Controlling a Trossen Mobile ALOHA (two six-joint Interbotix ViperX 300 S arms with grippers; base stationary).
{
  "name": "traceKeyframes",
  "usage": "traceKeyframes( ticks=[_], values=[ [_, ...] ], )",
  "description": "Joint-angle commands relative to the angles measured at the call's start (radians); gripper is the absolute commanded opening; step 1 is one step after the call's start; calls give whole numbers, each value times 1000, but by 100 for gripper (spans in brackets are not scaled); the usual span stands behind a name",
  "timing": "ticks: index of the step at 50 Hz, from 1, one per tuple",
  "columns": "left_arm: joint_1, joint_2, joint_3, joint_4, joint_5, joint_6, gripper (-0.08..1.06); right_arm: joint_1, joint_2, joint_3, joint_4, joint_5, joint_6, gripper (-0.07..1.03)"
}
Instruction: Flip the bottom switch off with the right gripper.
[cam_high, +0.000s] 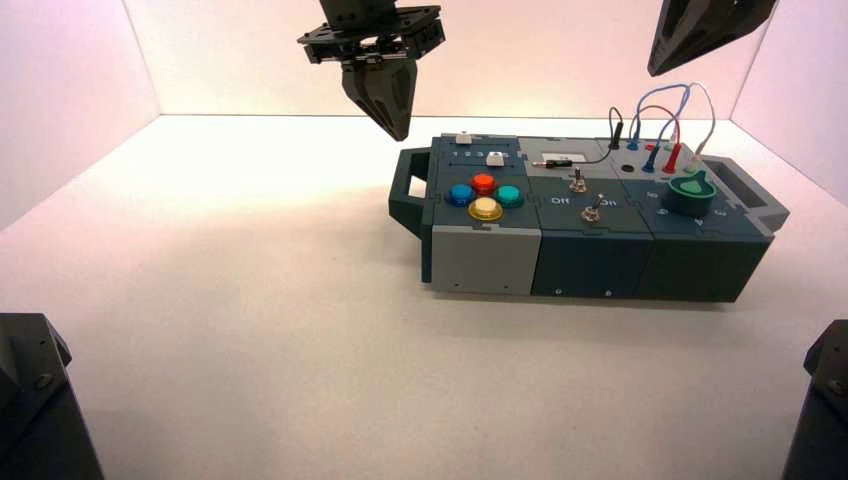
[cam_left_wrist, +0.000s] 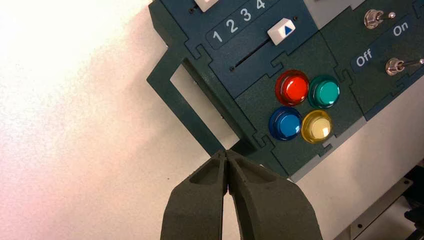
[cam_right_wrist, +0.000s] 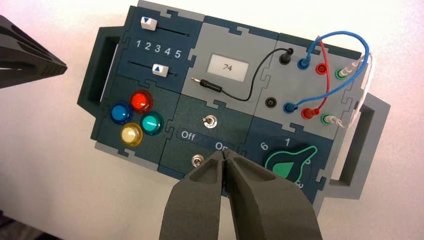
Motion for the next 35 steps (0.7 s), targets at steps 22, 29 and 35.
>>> traceKeyframes(
  ticks=[22,29,35],
  values=[
    [-3,12,-57,-3,-5,2,-3,-5,-5,-15,-2,-5,-2,-2],
    [-5,60,-77,-2,-5,2,-3,-5,-6,-14,-2,-6,-2,-2],
    [-8,95,-94,-2,-5,2,-3,-5,-9,-9,-2,-5,-2,-2]
  ],
)
